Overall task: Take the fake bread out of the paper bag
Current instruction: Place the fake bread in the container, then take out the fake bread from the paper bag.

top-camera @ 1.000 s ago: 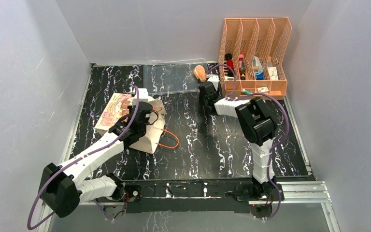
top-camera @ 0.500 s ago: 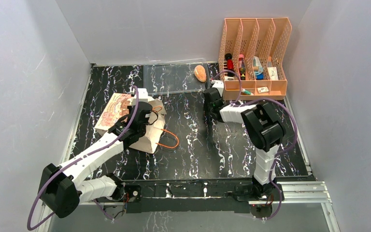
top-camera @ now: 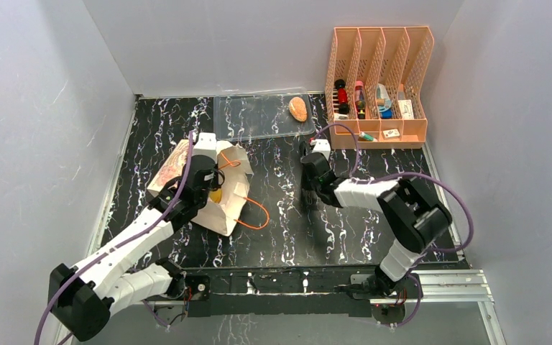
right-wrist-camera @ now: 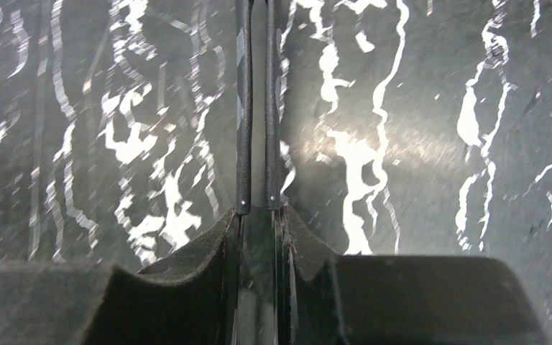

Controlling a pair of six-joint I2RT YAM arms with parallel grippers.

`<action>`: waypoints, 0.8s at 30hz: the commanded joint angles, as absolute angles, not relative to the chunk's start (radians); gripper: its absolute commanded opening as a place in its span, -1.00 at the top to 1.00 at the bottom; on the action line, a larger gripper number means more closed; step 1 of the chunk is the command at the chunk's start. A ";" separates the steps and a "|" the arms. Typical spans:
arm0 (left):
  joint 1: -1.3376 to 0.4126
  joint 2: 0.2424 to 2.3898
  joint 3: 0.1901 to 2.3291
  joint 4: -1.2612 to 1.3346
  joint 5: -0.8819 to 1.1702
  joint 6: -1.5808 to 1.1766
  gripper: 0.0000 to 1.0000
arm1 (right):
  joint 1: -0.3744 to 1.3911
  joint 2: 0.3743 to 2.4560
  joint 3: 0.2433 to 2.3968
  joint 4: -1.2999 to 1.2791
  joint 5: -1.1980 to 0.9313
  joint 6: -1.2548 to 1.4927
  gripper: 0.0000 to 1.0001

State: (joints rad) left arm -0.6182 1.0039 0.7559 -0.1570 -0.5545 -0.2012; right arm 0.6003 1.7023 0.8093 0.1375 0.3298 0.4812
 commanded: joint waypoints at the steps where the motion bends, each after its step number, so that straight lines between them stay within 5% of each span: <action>1: -0.617 0.934 0.751 -0.102 -0.451 -0.149 1.00 | 0.657 1.550 0.759 0.197 0.309 0.500 0.75; 24: -0.616 0.877 0.655 -0.005 -0.294 -0.007 1.00 | 1.011 1.031 0.661 -0.093 0.027 0.674 0.71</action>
State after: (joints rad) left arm -0.6182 0.9005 0.6563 -0.0738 -0.3233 -0.0269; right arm 0.9474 1.0771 0.6827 -0.0826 0.0933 0.6037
